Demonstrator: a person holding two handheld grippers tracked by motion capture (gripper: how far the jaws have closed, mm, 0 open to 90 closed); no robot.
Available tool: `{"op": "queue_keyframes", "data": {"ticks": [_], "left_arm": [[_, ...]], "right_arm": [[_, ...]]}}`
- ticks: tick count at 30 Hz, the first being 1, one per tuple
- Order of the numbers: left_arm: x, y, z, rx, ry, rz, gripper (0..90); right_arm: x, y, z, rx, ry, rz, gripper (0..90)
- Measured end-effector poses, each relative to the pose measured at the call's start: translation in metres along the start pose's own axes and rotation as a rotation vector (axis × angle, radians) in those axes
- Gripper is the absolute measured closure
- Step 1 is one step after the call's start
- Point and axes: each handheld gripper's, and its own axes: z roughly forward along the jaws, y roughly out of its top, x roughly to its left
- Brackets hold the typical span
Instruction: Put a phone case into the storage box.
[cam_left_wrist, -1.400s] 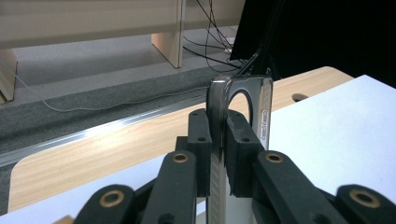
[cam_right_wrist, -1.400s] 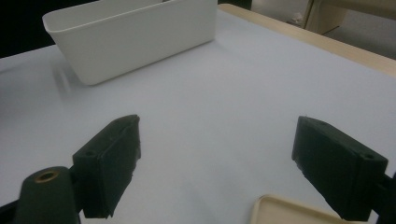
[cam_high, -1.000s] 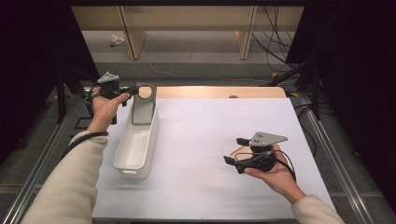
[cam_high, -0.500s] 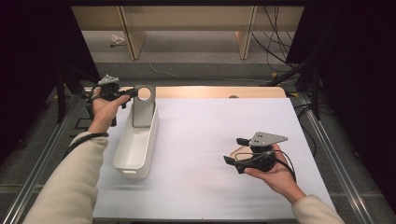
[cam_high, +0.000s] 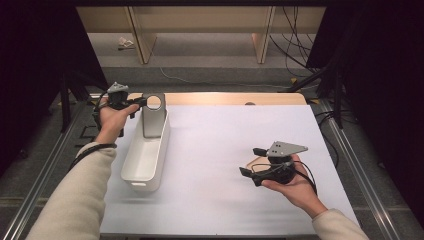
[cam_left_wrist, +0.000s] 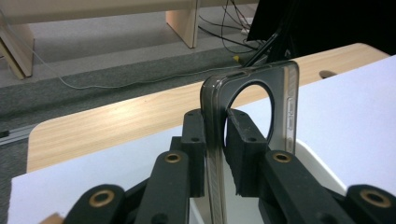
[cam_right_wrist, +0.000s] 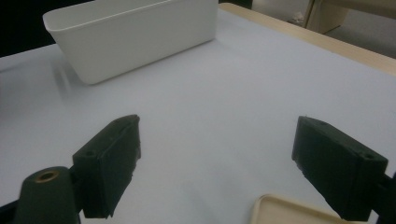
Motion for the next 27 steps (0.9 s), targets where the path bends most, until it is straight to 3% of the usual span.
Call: {"op": "queue_keyframes", "data": {"ticks": [19,23,27], "left_arm": [[-0.0012,-0.0007,0.0046,0.033,0.024,0.030,70.0],[-0.0008,-0.0014,0.0057,0.042,0.009,-0.018,59.9],[-0.0009,-0.0012,0.0039,0.056,0.011,-0.033,47.5]], "right_arm": [[-0.0003,-0.0001,-0.0001,0.002,0.000,0.001,16.4],[-0.0005,0.0000,-0.0004,0.002,0.000,0.001,16.4],[-0.0005,0.0001,-0.0005,0.002,0.000,0.001,16.4]]}}
